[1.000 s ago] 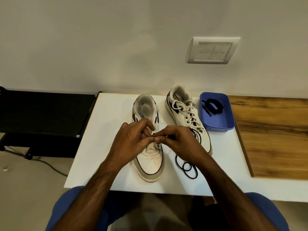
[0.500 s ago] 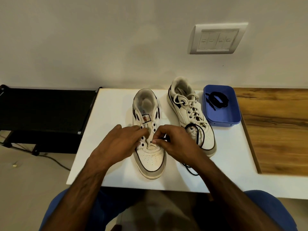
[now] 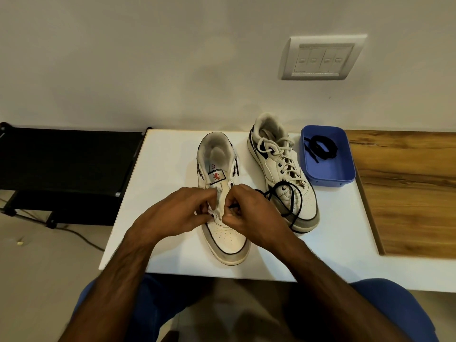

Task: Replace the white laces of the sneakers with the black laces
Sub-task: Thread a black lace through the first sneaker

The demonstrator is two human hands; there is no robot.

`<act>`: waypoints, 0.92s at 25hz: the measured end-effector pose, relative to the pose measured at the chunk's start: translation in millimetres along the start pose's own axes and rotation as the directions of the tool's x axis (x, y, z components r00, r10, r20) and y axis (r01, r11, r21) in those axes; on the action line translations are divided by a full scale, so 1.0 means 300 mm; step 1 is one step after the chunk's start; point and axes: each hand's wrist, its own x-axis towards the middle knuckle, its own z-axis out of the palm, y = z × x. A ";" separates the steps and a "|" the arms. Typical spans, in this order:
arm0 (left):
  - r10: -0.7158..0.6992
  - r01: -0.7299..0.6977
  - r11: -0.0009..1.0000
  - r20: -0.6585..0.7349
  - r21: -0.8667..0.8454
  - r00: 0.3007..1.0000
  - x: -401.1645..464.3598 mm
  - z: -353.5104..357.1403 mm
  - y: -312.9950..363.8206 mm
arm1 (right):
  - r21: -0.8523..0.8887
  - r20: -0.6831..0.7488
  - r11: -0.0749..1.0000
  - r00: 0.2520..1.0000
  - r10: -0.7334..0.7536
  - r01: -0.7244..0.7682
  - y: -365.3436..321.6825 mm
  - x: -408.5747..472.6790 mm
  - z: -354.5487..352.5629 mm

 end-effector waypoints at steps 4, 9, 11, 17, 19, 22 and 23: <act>-0.020 0.017 0.999 -0.053 -0.046 0.998 0.003 0.006 -0.013 | -0.089 -0.069 0.986 0.987 -0.144 0.137 0.008 0.008 0.033; -0.037 0.032 0.996 -0.054 -0.087 0.998 0.002 0.007 -0.017 | -0.117 -0.104 0.990 0.991 -0.087 0.075 -0.009 0.013 0.051; -0.050 0.045 0.994 -0.047 -0.098 0.998 0.002 0.006 -0.018 | -0.167 -0.128 0.985 0.989 -0.067 0.045 -0.019 0.021 0.053; -0.080 0.074 0.990 -0.051 -0.119 0.995 -0.003 -0.006 0.011 | -0.284 -0.099 0.959 0.995 -0.024 -0.005 -0.032 0.033 0.073; -0.098 0.091 0.988 -0.048 -0.126 0.994 -0.004 -0.005 0.015 | -0.248 -0.106 0.969 0.994 -0.003 -0.023 -0.035 0.030 0.066; -0.116 0.107 0.983 -0.055 -0.150 0.992 -0.006 -0.002 0.021 | -0.174 -0.059 0.981 0.995 0.077 -0.086 -0.039 0.031 0.056; -0.108 0.098 0.984 -0.059 -0.149 0.992 -0.008 0.000 0.025 | -0.147 -0.053 0.983 0.993 0.103 -0.109 -0.039 0.032 0.055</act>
